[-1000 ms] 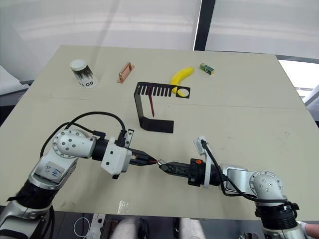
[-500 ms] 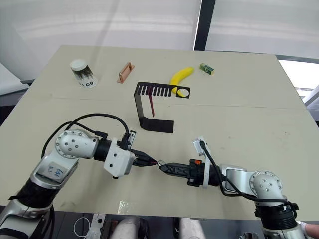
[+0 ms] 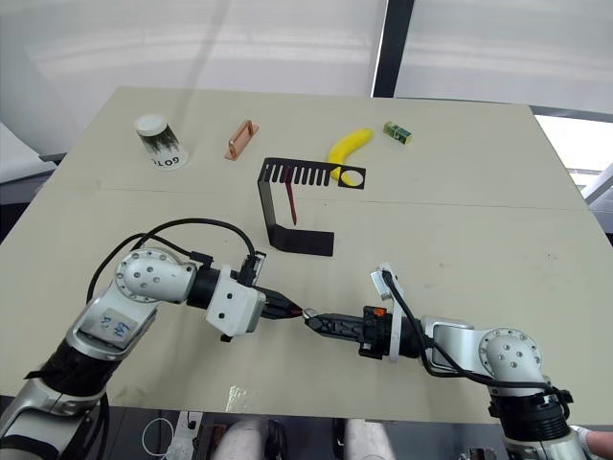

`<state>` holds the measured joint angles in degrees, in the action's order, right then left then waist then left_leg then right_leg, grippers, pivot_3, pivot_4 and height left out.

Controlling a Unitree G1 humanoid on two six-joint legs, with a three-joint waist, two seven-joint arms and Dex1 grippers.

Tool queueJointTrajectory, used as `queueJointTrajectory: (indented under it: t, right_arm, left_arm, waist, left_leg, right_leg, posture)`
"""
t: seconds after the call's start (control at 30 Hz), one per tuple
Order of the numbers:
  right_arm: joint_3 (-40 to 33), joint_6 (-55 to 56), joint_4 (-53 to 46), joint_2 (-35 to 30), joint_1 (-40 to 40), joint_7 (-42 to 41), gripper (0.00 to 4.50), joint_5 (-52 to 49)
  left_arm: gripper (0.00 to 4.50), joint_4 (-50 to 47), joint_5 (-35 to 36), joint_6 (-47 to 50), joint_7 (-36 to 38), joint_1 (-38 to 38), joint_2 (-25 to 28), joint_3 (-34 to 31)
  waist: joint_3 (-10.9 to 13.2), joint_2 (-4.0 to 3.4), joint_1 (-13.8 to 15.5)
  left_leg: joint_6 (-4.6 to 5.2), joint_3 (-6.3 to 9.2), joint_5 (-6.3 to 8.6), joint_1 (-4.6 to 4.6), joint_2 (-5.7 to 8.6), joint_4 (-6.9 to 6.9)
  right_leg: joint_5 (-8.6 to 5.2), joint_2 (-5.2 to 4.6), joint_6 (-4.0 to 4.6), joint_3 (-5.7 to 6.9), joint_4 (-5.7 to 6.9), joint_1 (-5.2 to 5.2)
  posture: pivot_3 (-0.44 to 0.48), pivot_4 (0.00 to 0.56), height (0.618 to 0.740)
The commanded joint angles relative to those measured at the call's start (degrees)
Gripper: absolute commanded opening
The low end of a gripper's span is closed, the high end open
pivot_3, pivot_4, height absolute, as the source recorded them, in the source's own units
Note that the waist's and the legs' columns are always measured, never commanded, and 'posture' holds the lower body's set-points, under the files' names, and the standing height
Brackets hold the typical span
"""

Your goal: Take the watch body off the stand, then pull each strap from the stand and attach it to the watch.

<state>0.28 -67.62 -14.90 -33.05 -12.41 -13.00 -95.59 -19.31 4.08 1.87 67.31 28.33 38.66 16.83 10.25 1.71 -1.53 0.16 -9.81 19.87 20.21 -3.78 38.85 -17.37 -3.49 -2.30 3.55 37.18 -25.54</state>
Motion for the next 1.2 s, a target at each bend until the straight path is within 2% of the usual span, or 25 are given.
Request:
queueJointTrajectory:
  t: [0.03,1.2]
  right_arm:
    - [1.62,0.09,-1.66,1.26,-1.03,0.36,1.52,-3.04]
    - [3.42,0.35,-0.70,2.26,-2.68,5.45,1.52,-6.01]
  left_arm:
    - [0.00,-2.05,0.96,-0.92,-0.27,1.20,-2.06,1.75]
    - [0.00,-0.02,-2.25,0.26,1.59,6.25,-7.55,5.23]
  waist:
    - [0.00,0.00,0.00]
    - [0.00,0.00,-0.02]
  left_leg:
    - [0.00,0.00,0.00,0.00,0.00,0.00]
    - [0.05,0.00,0.03,0.00,0.00,0.11]
  right_leg:
    - [0.00,0.00,0.00,0.00,0.00,0.00]
    - [0.00,-0.01,0.00,-0.01,0.12,0.00]
  posture:
    - [0.000,0.150,0.729]
    - [0.000,0.150,0.729]
